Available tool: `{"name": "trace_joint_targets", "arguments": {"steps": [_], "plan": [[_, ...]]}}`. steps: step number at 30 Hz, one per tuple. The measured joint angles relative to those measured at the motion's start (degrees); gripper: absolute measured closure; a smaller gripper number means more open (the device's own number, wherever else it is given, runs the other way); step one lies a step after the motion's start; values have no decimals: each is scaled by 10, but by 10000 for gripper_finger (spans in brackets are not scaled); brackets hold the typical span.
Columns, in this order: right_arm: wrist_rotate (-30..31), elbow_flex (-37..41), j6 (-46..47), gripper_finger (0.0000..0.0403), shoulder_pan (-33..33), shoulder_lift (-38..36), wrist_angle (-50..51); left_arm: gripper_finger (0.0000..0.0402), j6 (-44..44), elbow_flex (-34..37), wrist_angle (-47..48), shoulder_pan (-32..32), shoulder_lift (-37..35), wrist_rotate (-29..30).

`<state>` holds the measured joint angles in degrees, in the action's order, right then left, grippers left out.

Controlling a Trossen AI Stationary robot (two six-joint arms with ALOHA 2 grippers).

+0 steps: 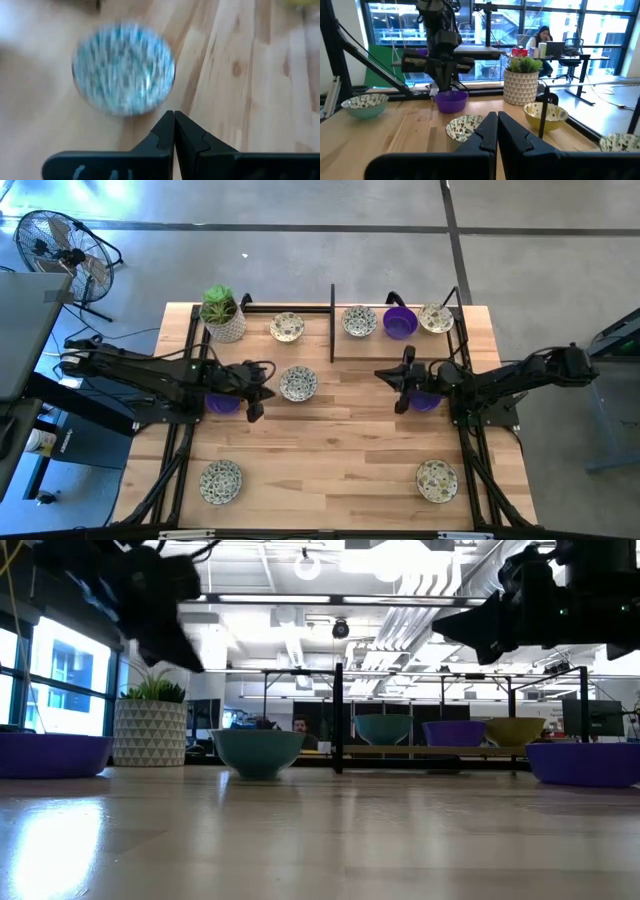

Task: Pick & Place Mini bowls
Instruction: Stack the left blue bowl on top of the blue bowl on the shelf

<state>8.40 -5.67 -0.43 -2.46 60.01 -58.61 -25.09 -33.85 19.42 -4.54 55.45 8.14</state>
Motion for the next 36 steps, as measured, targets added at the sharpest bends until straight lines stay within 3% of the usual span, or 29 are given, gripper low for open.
{"name": "trace_joint_targets", "arguments": {"steps": [7,11,16,22,26,31,36], "plan": [[-1,-2,-11,403,0,0,5,401,-186,0,179,-51,-8,-43],[-2,-2,-14,403,0,0,5,388,-274,-9,242,-94,-8,-20],[-2,-2,-15,403,0,0,7,330,-349,-58,348,-128,-4,30],[-2,-2,-21,403,0,0,18,245,-356,-74,399,-132,40,40],[-2,-2,-22,403,0,0,21,210,-339,-72,399,-131,92,38],[-3,-2,-26,403,0,0,22,207,-322,-71,371,-131,155,30],[-6,-2,-26,402,0,0,22,236,-312,-71,350,-131,199,30]]}}
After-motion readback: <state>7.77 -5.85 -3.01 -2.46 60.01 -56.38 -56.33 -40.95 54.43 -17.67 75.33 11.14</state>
